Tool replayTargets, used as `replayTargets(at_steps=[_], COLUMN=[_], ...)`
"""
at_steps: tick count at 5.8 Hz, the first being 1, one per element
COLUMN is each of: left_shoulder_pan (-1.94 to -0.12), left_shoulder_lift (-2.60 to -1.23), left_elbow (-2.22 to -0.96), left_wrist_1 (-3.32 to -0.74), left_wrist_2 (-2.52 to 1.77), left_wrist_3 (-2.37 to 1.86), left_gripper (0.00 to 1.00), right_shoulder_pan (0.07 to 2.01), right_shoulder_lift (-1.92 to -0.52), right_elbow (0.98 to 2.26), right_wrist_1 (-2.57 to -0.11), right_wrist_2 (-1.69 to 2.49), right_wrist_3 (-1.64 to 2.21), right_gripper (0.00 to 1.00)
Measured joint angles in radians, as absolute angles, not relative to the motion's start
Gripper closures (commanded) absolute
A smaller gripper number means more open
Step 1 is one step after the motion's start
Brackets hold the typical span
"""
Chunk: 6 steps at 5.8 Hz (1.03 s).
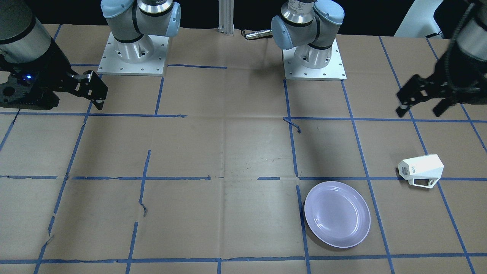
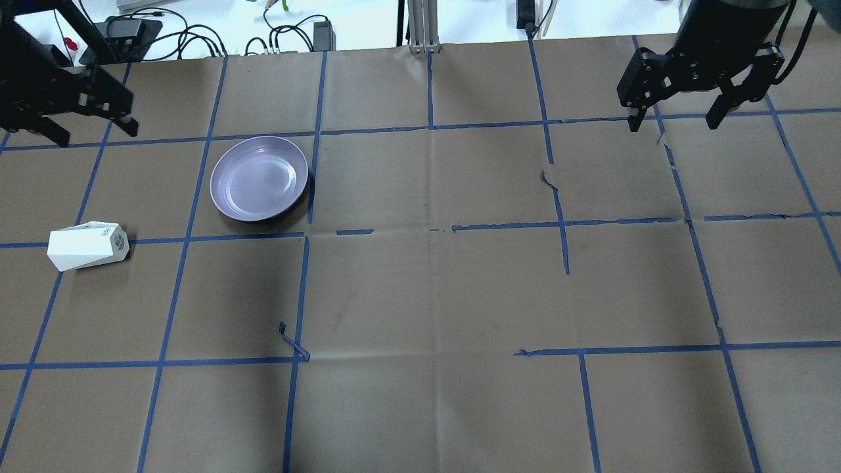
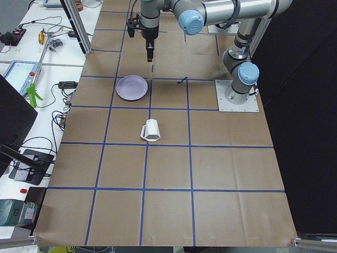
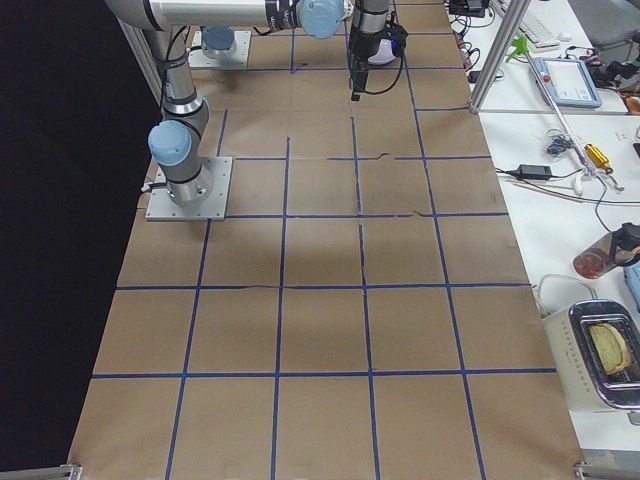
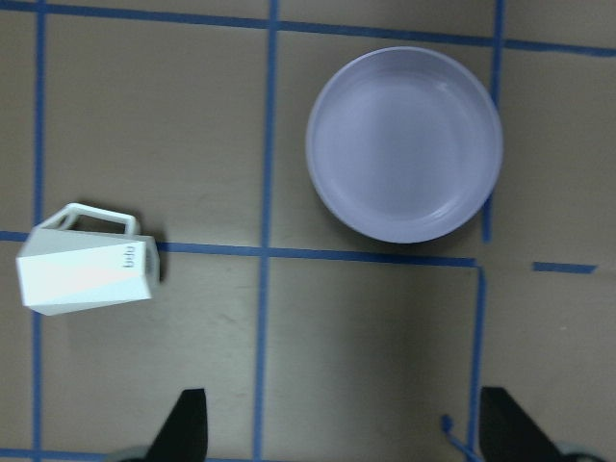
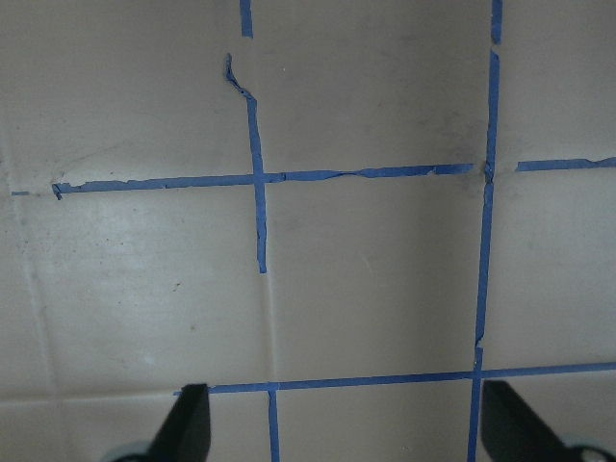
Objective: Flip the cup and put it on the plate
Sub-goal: 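Move the left gripper down toward the white faceted cup lying on its side, then lower the left gripper onto the cup and close on its rim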
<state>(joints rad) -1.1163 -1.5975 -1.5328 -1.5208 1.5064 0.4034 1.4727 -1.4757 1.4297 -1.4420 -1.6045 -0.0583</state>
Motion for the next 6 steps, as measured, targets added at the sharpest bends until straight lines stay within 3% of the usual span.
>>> replayTargets(at_steps=[3, 6], left_shoulder_pan=[-0.736, -0.631], left_shoulder_lift=[-1.755, -1.902], left_elbow=[-1.408, -1.312], left_wrist_1=[-1.514, -1.536], left_wrist_2=[1.505, 1.452], left_wrist_3=[0.981, 1.12], left_gripper=[0.0, 0.0], right_shoulder_pan=[1.473, 1.473], right_shoulder_lift=[-1.476, -1.476], right_elbow=[1.43, 1.43], right_wrist_1=[-1.442, -1.442], right_wrist_2=[-1.605, -1.605], right_wrist_3=[-0.058, -0.058], right_gripper=[0.0, 0.0])
